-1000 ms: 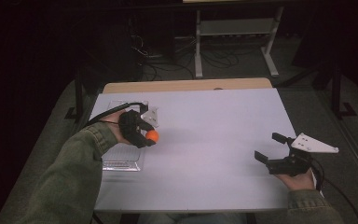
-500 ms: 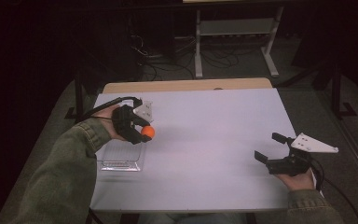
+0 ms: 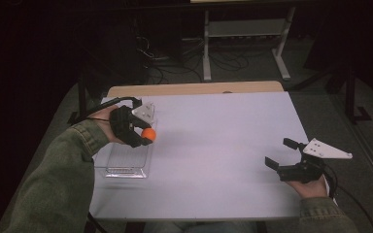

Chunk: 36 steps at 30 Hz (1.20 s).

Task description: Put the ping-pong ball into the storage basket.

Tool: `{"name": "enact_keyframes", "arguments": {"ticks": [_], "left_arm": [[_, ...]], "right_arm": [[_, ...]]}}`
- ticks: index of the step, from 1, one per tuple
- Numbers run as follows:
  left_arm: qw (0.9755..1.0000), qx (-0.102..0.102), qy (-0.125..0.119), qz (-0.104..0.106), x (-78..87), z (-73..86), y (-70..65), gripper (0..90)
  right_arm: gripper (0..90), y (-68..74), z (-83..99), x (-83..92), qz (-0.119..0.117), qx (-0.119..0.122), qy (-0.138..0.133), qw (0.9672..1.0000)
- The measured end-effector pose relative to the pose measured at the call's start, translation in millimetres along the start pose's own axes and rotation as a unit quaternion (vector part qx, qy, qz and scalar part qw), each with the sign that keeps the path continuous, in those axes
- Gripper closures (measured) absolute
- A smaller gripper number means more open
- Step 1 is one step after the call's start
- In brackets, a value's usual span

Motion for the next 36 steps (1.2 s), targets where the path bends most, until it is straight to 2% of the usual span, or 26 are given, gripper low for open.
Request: {"name": "enact_keyframes", "arguments": {"ticks": [4, 22, 27, 36], "left_arm": [[1.0000, 0.003, -0.005, -0.002, 3.4, 4.0, -0.1, 50.7], [0.9996, 0.020, 0.020, -0.003, 5.4, 28.2, -1.4, 50.7], [0.9993, 0.019, 0.034, 0.001, 4.6, 32.5, -2.4, 50.7], [0.9987, 0.029, 0.040, 0.008, 6.7, 40.8, -1.6, 50.7]], "right_arm": [[0.0, 0.1, -0.2, 0.2, 0.000, 0.001, -0.001, 1.0000], [0.0, 0.2, -0.1, 0.3, 0.000, 0.001, 0.000, 1.0000], [0.0, 0.4, -0.1, 0.2, 0.000, 0.002, 0.000, 1.0000], [0.0, 0.2, -0.2, 0.6, 0.000, 0.000, 0.000, 1.0000]]}}
Point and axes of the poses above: each handheld gripper's, and its own axes: x roughly backward along the jaws, z roughly out of its underside, y roughly to its left, the point moved 1 cm from there along -x, roughly forward along the jaws, and after that the axes turned 1 degree about y, right-handed, at the moved point
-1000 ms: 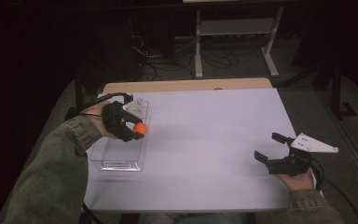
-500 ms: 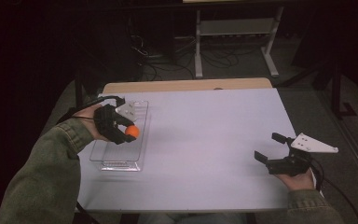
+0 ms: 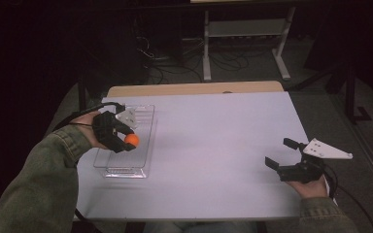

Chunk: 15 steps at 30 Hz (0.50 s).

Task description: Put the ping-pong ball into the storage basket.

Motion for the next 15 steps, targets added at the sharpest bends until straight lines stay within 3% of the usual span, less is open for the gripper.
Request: {"name": "enact_keyframes", "arguments": {"ticks": [15], "left_arm": [[0.9999, 0.006, 0.014, 0.003, -3.8, 10.9, 1.1, 50.7]], "right_arm": [[0.0, 0.1, 0.1, -0.8, -0.001, 0.002, 0.001, 1.0000]]}}
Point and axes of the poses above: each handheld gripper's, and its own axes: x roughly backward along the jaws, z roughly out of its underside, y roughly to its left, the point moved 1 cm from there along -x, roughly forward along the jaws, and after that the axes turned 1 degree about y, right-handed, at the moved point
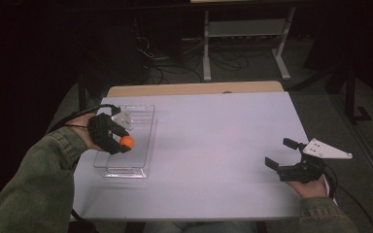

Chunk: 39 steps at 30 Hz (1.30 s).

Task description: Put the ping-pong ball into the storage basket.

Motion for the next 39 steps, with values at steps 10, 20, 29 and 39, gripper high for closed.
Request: {"name": "enact_keyframes", "arguments": {"ticks": [10, 20, 29, 39], "left_arm": [[0.9998, -0.010, 0.012, 0.009, -11.7, -3.2, -2.7, 50.6], [0.9997, -0.013, 0.017, 0.016, -19.9, -5.4, -3.6, 50.6], [0.9996, -0.013, 0.021, 0.017, -25.1, -5.7, -1.4, 50.6], [0.9994, -0.013, 0.025, 0.020, -34.3, -6.5, -0.3, 50.6]], "right_arm": [[0.0, 0.1, 0.0, 0.2, 0.001, 0.001, 0.000, 1.0000], [0.0, 0.2, -0.2, 0.9, 0.002, 0.000, -0.001, 1.0000], [0.0, 0.5, 0.0, 0.9, 0.001, 0.000, 0.000, 1.0000], [0.0, 0.6, 0.1, 1.6, 0.002, 0.000, -0.001, 1.0000]]}}
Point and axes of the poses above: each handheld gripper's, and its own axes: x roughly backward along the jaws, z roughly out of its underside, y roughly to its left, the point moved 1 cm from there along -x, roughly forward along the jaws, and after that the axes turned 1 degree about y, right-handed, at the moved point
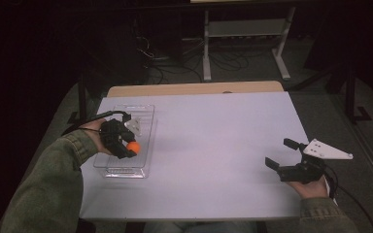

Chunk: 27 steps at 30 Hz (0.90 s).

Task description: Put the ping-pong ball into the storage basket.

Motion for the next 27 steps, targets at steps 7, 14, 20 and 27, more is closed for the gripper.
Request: {"name": "enact_keyframes", "arguments": {"ticks": [7, 14, 20, 27], "left_arm": [[1.0000, -0.002, 0.003, 0.002, -7.9, -0.2, -0.2, 50.6], [0.9999, -0.002, 0.007, 0.008, -15.9, -0.9, 0.7, 50.6], [0.9998, -0.002, 0.016, 0.010, -23.0, -0.6, 1.9, 50.6], [0.9998, -0.001, 0.016, 0.013, -26.8, 0.1, 3.5, 50.6]], "right_arm": [[0.0, 0.1, 0.3, 0.2, 0.000, 0.000, 0.000, 1.0000], [0.0, 0.3, 0.5, 0.5, 0.000, 0.000, 0.000, 1.0000], [0.0, 0.1, 0.8, 0.5, -0.001, 0.000, 0.001, 1.0000], [0.0, -0.2, 1.0, 0.4, -0.001, 0.000, 0.001, 1.0000]]}}
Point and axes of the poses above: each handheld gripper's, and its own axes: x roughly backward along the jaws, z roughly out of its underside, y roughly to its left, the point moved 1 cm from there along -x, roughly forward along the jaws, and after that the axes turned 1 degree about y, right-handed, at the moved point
